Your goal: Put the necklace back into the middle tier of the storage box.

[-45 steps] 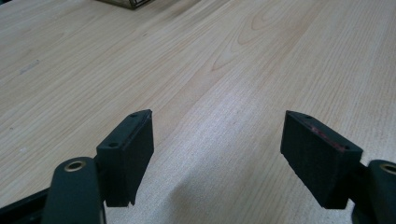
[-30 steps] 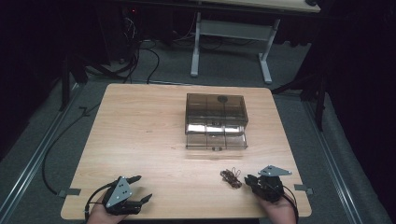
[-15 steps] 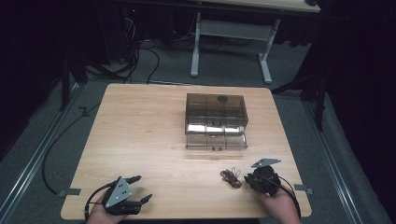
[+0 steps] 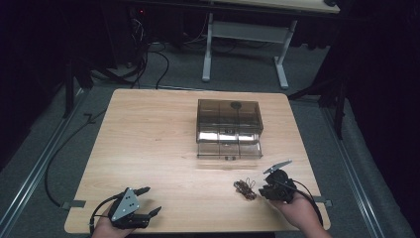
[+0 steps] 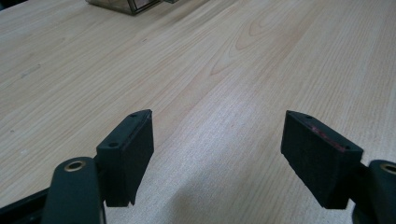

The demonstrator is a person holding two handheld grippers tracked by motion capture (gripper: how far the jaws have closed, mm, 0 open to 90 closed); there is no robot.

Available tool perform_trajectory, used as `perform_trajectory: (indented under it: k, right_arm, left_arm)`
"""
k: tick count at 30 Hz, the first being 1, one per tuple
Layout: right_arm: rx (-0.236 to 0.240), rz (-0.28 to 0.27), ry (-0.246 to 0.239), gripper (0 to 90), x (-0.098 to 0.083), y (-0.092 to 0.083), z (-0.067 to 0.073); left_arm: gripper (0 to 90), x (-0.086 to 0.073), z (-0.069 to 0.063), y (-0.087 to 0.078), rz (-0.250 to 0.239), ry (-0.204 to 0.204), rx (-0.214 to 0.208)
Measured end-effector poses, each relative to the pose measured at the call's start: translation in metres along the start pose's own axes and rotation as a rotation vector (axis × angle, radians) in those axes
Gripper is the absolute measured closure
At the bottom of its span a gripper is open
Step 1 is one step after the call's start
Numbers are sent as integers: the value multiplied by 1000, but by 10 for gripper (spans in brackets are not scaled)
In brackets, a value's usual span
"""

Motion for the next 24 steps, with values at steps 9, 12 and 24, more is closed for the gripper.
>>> perform_trajectory:
  k: [9,12,24]
  right_arm:
    - [12,85,-32,701,7,-4,5]
    - [14,100,-39,693,8,-6,6]
    - [34,142,-93,645,23,-10,22]
  left_arm:
    - [260,0,0,0,3,3,-3]
    - [260,0,0,0,4,3,-3]
    - [260,0,0,0,7,5,-7]
Point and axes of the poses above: each handheld gripper's, and its own axes: y roughly forward along the jaws, x roughly out of its top, z roughly to its left, the point moved 4 cm from there along y, roughly forward along the jaws, and after that the axes turned 6 degrees about x, right-handed, at the moved point
